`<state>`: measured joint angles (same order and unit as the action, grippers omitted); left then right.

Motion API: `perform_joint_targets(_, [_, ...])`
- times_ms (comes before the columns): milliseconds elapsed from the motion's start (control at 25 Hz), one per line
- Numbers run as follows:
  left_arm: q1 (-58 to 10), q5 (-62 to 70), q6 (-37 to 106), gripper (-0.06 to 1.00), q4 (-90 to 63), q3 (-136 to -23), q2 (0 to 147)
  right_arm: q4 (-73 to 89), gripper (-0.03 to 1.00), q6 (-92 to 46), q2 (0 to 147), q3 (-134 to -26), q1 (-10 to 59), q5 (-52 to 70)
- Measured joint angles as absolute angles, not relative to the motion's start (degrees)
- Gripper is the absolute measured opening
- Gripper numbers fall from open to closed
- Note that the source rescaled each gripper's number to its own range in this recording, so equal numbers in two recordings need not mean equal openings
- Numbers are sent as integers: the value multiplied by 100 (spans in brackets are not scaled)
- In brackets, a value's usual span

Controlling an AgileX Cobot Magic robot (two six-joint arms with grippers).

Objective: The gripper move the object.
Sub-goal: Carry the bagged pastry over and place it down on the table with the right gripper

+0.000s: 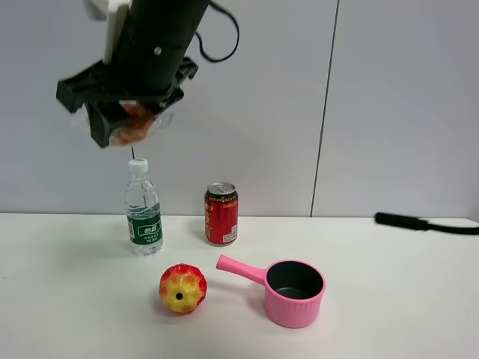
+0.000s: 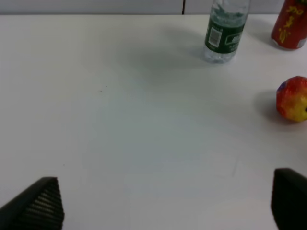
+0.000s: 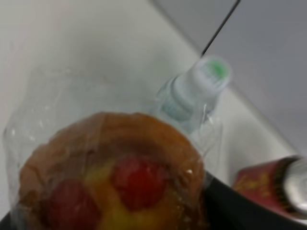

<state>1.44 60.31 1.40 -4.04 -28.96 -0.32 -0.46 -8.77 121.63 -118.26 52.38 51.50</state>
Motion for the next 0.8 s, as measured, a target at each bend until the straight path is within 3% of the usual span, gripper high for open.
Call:
perform_joint_targets(400, [144, 6031, 140, 100, -404, -2896, -32, 0, 0, -936, 13507, -11926, 5643, 5205])
perform_joint_targets(800, [144, 6031, 140, 100, -404, -2896, -32, -102, 0, -981, 14187, -11971, 5731, 4360])
